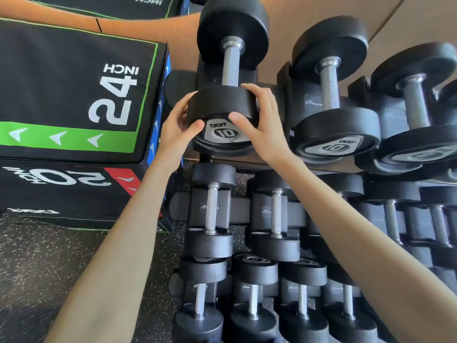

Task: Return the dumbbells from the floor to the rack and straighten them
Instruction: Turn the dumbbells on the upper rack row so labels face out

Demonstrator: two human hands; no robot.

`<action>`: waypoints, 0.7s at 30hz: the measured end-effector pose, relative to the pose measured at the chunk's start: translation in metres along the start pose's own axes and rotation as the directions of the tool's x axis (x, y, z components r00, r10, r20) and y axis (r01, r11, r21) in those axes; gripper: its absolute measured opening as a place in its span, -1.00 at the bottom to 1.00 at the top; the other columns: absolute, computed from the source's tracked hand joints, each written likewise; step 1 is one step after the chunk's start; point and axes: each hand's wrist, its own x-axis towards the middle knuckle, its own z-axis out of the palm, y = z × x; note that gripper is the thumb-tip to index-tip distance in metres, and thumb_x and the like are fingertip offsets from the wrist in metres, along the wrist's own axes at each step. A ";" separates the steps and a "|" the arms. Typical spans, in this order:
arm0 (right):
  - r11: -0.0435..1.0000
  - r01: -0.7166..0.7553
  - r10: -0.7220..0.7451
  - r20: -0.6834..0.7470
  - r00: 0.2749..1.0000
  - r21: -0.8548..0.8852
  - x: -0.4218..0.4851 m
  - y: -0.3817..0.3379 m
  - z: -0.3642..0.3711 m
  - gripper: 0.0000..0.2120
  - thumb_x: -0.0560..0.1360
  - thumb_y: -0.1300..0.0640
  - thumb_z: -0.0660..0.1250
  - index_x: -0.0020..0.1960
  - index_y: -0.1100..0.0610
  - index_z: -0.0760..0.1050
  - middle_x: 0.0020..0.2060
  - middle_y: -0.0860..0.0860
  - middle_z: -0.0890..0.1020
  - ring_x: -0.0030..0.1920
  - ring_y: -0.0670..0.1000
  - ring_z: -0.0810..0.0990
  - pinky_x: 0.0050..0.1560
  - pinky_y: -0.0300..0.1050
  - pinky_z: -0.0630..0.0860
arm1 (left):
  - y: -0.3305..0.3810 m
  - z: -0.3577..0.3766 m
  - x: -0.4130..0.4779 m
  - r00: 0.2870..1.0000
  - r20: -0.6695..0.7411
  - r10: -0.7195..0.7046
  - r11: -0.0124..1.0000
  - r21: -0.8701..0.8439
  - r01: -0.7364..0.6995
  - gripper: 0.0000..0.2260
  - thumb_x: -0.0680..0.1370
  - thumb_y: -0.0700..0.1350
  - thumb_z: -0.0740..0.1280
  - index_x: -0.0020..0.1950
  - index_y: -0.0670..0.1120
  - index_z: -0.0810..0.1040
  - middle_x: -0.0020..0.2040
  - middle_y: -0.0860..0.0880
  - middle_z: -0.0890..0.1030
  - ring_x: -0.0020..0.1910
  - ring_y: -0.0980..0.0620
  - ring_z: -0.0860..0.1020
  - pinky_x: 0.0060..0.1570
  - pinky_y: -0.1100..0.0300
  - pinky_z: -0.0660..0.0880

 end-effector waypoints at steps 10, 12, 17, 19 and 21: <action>0.981 -0.023 0.058 -0.179 0.982 0.193 -0.007 0.020 0.009 -0.55 0.44 -0.06 0.26 0.21 0.19 0.34 0.06 0.04 0.44 0.11 0.01 0.44 0.15 -0.10 0.40 | 0.025 0.012 0.011 0.998 0.010 0.056 0.953 0.297 -0.057 -0.48 0.25 0.01 0.47 0.21 0.18 0.52 0.01 -0.06 0.56 -0.02 0.10 0.51 0.10 0.26 0.44; 0.952 -0.058 0.122 -0.199 0.972 0.302 -0.014 0.027 0.012 -0.58 0.45 0.00 0.21 0.21 0.20 0.28 0.07 -0.01 0.43 0.10 -0.15 0.44 0.14 -0.26 0.36 | 0.041 0.019 0.013 0.993 0.064 0.102 0.896 0.427 -0.120 -0.46 0.25 0.08 0.48 0.23 0.17 0.52 -0.08 0.01 0.48 0.00 0.07 0.50 0.11 0.27 0.44; 0.904 -0.118 0.192 -0.142 0.971 0.412 -0.018 0.034 0.020 -0.59 0.46 0.00 0.17 0.23 0.14 0.20 0.09 -0.07 0.38 0.07 -0.23 0.41 0.12 -0.31 0.35 | 0.059 0.016 0.015 0.987 0.125 0.104 0.828 0.539 -0.156 -0.47 0.30 0.00 0.53 0.24 0.12 0.51 -0.08 0.09 0.43 0.08 -0.06 0.45 0.19 0.11 0.41; 0.912 -0.117 0.171 -0.105 0.980 0.393 -0.013 0.030 0.021 -0.61 0.46 0.01 0.19 0.23 0.10 0.21 0.09 -0.08 0.39 0.08 -0.20 0.41 0.13 -0.30 0.35 | 0.054 0.011 0.011 0.995 0.069 0.075 0.868 0.486 -0.099 -0.47 0.32 -0.12 0.53 0.26 0.07 0.49 0.02 -0.03 0.46 0.09 0.03 0.46 0.15 0.27 0.40; 0.914 -0.118 0.160 -0.080 0.984 0.388 -0.012 0.027 0.021 -0.61 0.47 0.01 0.20 0.23 0.10 0.21 0.10 -0.06 0.39 0.10 -0.15 0.41 0.15 -0.26 0.37 | 0.049 0.009 0.008 0.996 0.040 0.075 0.882 0.463 -0.085 -0.47 0.33 -0.13 0.51 0.26 0.06 0.49 0.06 -0.08 0.46 0.06 0.13 0.46 0.11 0.38 0.37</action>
